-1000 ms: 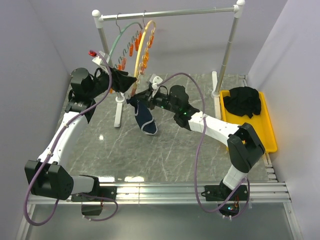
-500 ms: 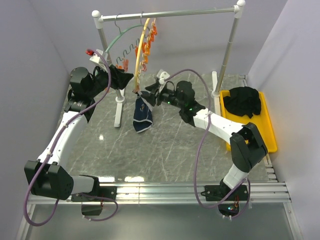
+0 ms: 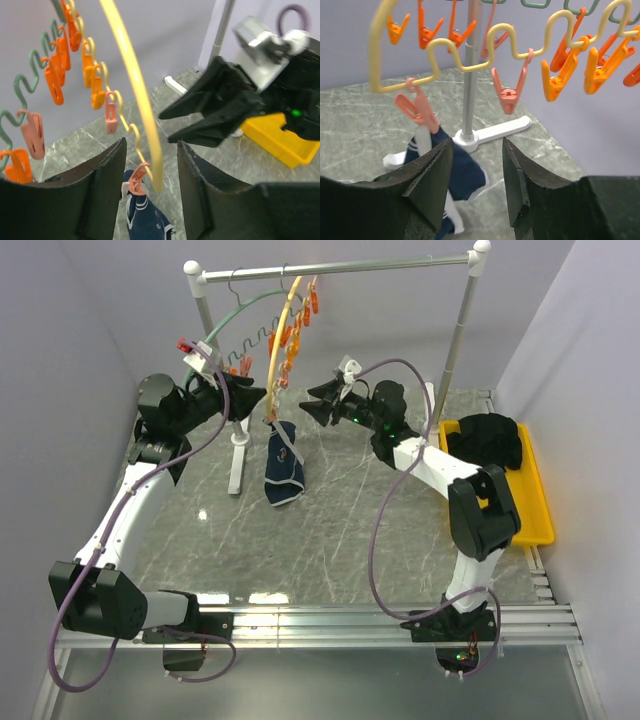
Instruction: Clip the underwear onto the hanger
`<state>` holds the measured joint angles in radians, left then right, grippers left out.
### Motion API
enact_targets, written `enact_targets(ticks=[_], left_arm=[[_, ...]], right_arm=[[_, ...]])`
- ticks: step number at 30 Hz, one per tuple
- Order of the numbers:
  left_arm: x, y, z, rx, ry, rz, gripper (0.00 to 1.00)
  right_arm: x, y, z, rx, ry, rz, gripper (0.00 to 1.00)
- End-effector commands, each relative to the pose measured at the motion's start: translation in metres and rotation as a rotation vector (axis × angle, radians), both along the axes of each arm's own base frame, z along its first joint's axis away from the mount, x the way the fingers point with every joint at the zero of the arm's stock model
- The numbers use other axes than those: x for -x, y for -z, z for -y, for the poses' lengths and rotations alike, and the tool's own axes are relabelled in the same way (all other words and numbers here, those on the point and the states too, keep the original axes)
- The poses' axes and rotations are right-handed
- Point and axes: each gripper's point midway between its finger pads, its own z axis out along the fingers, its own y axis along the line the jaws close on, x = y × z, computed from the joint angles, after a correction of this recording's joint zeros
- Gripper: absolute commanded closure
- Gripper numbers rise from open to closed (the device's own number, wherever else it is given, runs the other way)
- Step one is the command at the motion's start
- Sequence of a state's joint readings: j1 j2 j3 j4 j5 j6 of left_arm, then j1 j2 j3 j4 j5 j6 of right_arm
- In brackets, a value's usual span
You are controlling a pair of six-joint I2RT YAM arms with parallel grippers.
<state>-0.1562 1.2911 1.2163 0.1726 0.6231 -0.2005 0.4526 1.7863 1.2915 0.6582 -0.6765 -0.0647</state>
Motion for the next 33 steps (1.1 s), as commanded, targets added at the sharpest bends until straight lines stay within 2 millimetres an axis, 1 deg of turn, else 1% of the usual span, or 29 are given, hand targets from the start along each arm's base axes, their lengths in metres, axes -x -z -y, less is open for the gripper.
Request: enact_targets(ticks=[1, 2, 5, 6, 7, 8, 9, 10, 11, 12, 13, 14, 15, 16, 17, 19, 20, 22, 23, 24, 25, 27, 28, 29, 30, 33], left_arm=[[0.007, -0.014, 0.01, -0.065, 0.087, 0.113, 0.5], [0.005, -0.008, 0.01, -0.069, 0.087, 0.086, 0.5], [0.004, -0.009, 0.013, -0.048, 0.095, 0.075, 0.5], [0.004, -0.011, 0.014, -0.042, 0.089, 0.075, 0.48], [-0.002, -0.012, 0.011, -0.032, 0.04, 0.067, 0.41], [-0.004, -0.017, 0.015, -0.023, 0.031, 0.065, 0.39], [-0.006, -0.017, 0.016, -0.022, 0.018, 0.057, 0.38], [-0.012, -0.026, 0.012, -0.016, -0.034, 0.067, 0.38], [-0.014, -0.024, 0.019, -0.028, -0.038, 0.068, 0.39], [-0.016, -0.022, 0.021, -0.038, -0.047, 0.058, 0.39], [-0.017, -0.029, 0.023, -0.038, -0.054, 0.068, 0.4], [-0.021, -0.024, 0.029, -0.049, -0.059, 0.055, 0.41], [-0.023, -0.02, 0.031, -0.058, -0.064, 0.035, 0.43], [-0.024, -0.025, 0.034, -0.059, -0.069, 0.036, 0.44], [-0.03, -0.02, 0.036, -0.062, -0.097, 0.02, 0.45], [-0.034, -0.02, 0.038, -0.067, -0.12, 0.006, 0.48], [-0.037, -0.017, 0.043, -0.078, -0.125, -0.002, 0.5], [-0.045, -0.019, 0.041, -0.081, -0.174, -0.001, 0.53], [-0.045, -0.019, 0.045, -0.082, -0.177, -0.001, 0.54], [-0.047, -0.013, 0.044, -0.095, -0.199, -0.023, 0.55], [-0.049, -0.015, 0.044, -0.096, -0.215, -0.019, 0.57], [-0.052, -0.012, 0.048, -0.098, -0.228, -0.033, 0.59], [-0.052, -0.015, 0.051, -0.094, -0.222, -0.031, 0.62], [-0.053, -0.012, 0.054, -0.091, -0.215, -0.042, 0.65], [-0.052, -0.014, 0.056, -0.083, -0.203, -0.039, 0.72], [-0.043, -0.016, 0.075, -0.062, -0.111, -0.04, 0.82]], right_arm=[[-0.012, -0.032, -0.008, -0.058, -0.033, 0.102, 0.49], [-0.014, -0.032, -0.01, -0.062, -0.035, 0.103, 0.49], [-0.027, -0.035, -0.014, -0.077, -0.027, 0.113, 0.49], [-0.029, -0.035, -0.015, -0.081, -0.023, 0.112, 0.49], [-0.031, -0.037, -0.015, -0.087, -0.016, 0.117, 0.49], [-0.032, -0.04, -0.016, -0.091, -0.016, 0.12, 0.49], [-0.032, -0.041, -0.016, -0.095, -0.018, 0.115, 0.49], [-0.031, -0.042, -0.015, -0.099, -0.02, 0.115, 0.49], [-0.029, -0.045, -0.014, -0.103, -0.023, 0.117, 0.49], [-0.027, -0.045, -0.013, -0.105, -0.023, 0.117, 0.49], [-0.025, -0.047, -0.012, -0.107, -0.022, 0.121, 0.49], [-0.022, -0.048, -0.009, -0.109, -0.014, 0.12, 0.49], [-0.021, -0.049, -0.006, -0.109, -0.008, 0.12, 0.49], [-0.019, -0.051, -0.005, -0.124, -0.008, 0.1, 0.49], [-0.02, -0.053, 0.001, -0.128, 0.01, 0.095, 0.49], [-0.021, -0.055, 0.008, -0.134, 0.032, 0.085, 0.48], [-0.023, -0.056, 0.016, -0.138, 0.047, 0.081, 0.48], [-0.024, -0.057, 0.022, -0.143, 0.053, 0.063, 0.48], [-0.026, -0.058, 0.028, -0.144, 0.065, 0.061, 0.48], [-0.025, -0.059, 0.031, -0.142, 0.062, 0.063, 0.48], [-0.025, -0.059, 0.033, -0.14, 0.066, 0.064, 0.48], [-0.025, -0.061, 0.04, -0.14, 0.077, 0.066, 0.48], [-0.024, -0.061, 0.042, -0.138, 0.075, 0.067, 0.48], [-0.023, -0.063, 0.045, -0.138, 0.078, 0.069, 0.48], [-0.022, -0.063, 0.047, -0.137, 0.079, 0.072, 0.48], [-0.022, -0.059, 0.055, -0.125, 0.083, 0.07, 0.47]])
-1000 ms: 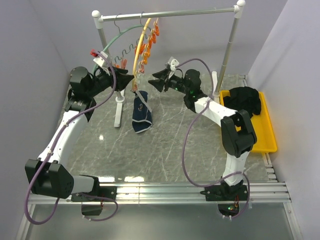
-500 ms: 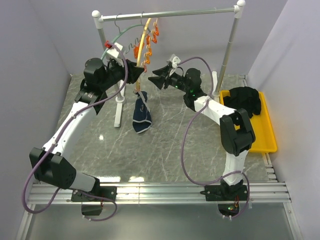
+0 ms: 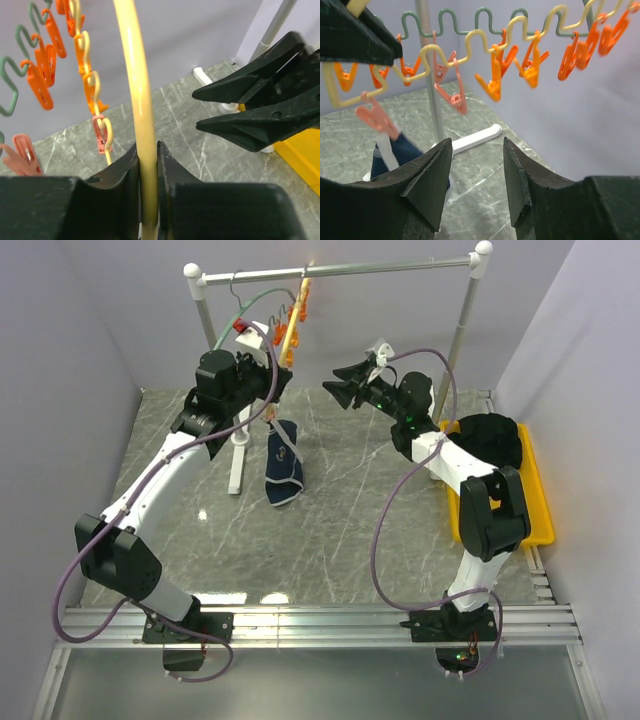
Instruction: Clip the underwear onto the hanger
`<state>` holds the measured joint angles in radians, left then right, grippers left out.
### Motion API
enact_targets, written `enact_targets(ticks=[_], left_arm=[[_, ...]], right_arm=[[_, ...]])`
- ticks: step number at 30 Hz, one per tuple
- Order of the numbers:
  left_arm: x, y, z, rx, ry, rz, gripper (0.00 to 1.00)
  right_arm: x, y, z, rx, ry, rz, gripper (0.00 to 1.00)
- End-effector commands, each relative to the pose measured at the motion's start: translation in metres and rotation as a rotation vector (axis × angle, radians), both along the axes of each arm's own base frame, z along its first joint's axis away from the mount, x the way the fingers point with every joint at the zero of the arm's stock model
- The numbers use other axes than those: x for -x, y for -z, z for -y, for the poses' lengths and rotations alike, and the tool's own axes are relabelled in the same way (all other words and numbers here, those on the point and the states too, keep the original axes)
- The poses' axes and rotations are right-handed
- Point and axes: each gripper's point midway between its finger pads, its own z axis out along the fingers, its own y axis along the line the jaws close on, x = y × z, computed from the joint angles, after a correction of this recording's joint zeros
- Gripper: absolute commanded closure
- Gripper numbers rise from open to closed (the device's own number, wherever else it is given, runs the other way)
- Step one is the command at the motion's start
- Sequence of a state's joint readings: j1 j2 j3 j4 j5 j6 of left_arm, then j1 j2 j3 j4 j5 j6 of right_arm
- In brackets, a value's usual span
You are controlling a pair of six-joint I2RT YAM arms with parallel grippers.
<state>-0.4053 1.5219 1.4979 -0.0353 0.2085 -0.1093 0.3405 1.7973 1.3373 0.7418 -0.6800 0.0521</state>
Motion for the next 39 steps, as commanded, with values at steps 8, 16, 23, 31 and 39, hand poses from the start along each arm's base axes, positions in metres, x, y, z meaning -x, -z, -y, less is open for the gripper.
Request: enact_targets(ticks=[8, 16, 23, 31, 39], left_arm=[[0.022, -0.033, 0.059, 0.054, 0.206, 0.034, 0.93], [0.016, -0.03, 0.076, 0.224, 0.211, -0.129, 0.87], [0.026, -0.031, 0.087, 0.294, 0.281, -0.165, 0.77], [0.036, -0.037, 0.094, 0.315, 0.353, -0.162, 0.69], [0.044, -0.04, 0.095, 0.307, 0.386, -0.153, 0.69]], right_arm=[[0.014, -0.018, 0.027, 0.016, 0.001, 0.06, 0.46], [0.014, -0.012, 0.032, 0.031, 0.012, 0.065, 0.46], [0.008, 0.01, 0.024, 0.097, -0.049, 0.117, 0.45], [-0.014, 0.018, 0.015, 0.097, -0.061, 0.174, 0.45], [-0.015, 0.016, -0.001, 0.074, -0.134, 0.185, 0.43]])
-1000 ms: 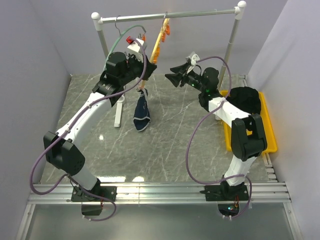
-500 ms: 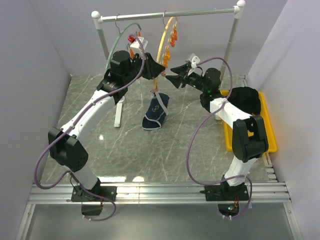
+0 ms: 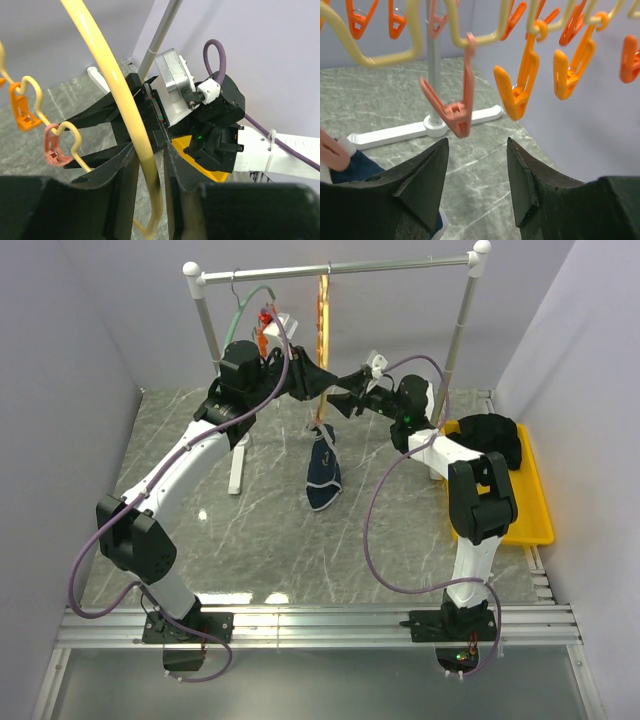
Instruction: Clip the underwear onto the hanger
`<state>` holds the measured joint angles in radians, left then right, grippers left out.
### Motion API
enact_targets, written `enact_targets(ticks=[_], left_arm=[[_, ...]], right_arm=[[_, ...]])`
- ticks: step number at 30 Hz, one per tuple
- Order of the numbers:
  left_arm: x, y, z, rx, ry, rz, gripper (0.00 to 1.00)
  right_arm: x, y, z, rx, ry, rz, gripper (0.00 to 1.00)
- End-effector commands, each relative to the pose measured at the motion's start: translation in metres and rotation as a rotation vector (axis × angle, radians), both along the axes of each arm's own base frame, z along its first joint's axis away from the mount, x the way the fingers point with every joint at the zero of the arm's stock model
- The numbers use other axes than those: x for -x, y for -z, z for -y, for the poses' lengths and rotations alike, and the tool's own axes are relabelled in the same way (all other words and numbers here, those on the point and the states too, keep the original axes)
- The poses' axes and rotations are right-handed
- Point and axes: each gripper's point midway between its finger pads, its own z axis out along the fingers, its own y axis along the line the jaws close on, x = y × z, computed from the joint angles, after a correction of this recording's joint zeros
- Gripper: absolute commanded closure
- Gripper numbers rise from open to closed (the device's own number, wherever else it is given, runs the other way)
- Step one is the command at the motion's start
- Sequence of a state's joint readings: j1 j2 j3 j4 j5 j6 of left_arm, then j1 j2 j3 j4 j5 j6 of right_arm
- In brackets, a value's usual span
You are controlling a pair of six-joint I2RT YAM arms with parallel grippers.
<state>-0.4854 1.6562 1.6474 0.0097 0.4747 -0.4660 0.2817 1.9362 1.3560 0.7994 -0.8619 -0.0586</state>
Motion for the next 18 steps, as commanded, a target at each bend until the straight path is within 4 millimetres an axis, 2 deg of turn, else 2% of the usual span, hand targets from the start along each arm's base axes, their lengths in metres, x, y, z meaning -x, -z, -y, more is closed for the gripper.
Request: enact_targets(ticks=[1, 11, 18], left_arm=[[0.011, -0.019, 0.004, 0.037, 0.043, 0.052, 0.69], [0.014, -0.018, 0.006, 0.039, 0.063, 0.052, 0.68], [0.014, -0.015, 0.005, 0.039, 0.06, 0.048, 0.67]], right_arm=[[0.006, -0.042, -0.01, -0.049, -0.051, 0.127, 0.43], [0.019, -0.038, -0.029, -0.051, -0.123, 0.128, 0.43], [0.011, -0.04, -0.029, -0.083, -0.086, 0.109, 0.46]])
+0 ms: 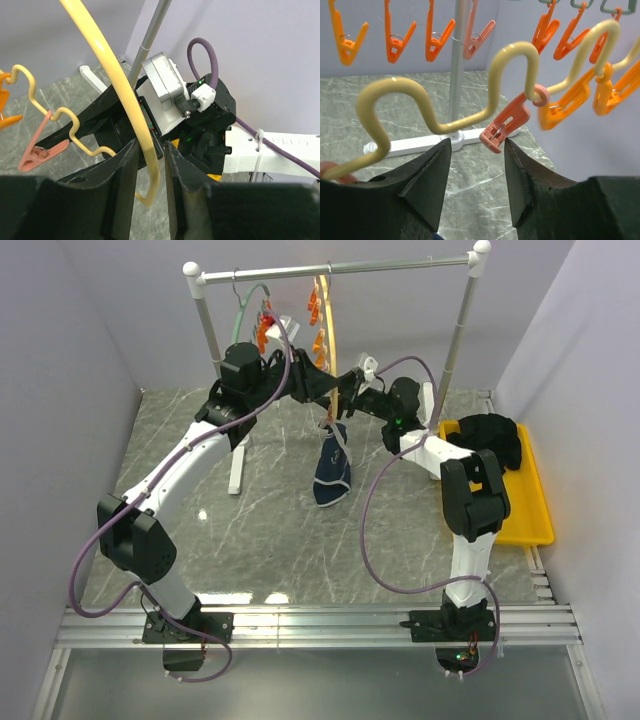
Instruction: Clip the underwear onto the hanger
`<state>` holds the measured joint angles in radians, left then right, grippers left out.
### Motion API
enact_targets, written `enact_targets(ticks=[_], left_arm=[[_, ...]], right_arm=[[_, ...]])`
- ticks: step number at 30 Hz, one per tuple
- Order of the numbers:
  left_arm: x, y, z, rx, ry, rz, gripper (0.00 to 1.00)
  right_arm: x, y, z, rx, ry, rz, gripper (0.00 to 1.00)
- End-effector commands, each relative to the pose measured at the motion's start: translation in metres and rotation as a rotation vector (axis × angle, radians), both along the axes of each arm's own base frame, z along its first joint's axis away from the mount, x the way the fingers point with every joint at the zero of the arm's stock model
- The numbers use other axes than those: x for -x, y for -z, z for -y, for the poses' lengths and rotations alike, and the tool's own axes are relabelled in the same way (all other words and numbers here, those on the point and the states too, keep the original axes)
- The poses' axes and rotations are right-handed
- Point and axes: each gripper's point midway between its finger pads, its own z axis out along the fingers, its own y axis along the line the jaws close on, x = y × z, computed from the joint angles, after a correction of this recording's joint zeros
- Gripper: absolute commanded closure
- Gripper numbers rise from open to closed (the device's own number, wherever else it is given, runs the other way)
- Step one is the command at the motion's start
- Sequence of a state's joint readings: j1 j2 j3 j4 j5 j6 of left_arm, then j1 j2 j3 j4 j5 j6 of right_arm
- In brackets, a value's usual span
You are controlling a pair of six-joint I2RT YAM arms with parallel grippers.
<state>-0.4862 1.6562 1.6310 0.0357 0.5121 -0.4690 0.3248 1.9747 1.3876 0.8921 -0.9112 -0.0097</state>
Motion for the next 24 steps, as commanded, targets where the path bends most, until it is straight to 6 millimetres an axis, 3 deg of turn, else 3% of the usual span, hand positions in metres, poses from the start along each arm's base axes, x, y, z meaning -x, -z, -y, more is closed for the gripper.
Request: enact_targets(ticks=[1, 3, 6, 9, 11, 12, 17, 24], left_arm=[[0.008, -0.015, -0.001, 0.023, 0.01, 0.041, 0.66], [0.0, -0.006, -0.01, -0.001, -0.063, 0.04, 0.62], [-0.012, -0.004, -0.036, -0.103, -0.209, 0.151, 0.61], [-0.023, 0.002, -0.049, -0.214, -0.26, 0.207, 0.63], [-0.022, 0.0, -0.057, -0.211, -0.234, 0.26, 0.59], [-0.008, -0.011, -0.058, -0.191, -0.172, 0.316, 0.55], [-0.004, -0.008, -0.08, -0.155, -0.102, 0.308, 0.43], [-0.02, -0.012, -0.093, -0.197, -0.122, 0.357, 0.47]], right_arm=[[-0.004, -0.031, 0.0, -0.058, 0.018, 0.063, 0.47], [-0.005, -0.032, 0.0, -0.071, 0.022, 0.053, 0.48], [-0.005, -0.035, 0.0, -0.086, 0.021, 0.044, 0.49], [-0.005, -0.034, 0.0, -0.086, 0.02, 0.037, 0.49], [-0.006, -0.034, 0.0, -0.085, 0.022, 0.038, 0.49], [-0.006, -0.035, 0.0, -0.084, 0.023, 0.04, 0.5], [-0.008, -0.037, 0.001, -0.086, 0.025, 0.043, 0.5], [-0.011, -0.038, -0.001, -0.09, 0.023, 0.037, 0.5]])
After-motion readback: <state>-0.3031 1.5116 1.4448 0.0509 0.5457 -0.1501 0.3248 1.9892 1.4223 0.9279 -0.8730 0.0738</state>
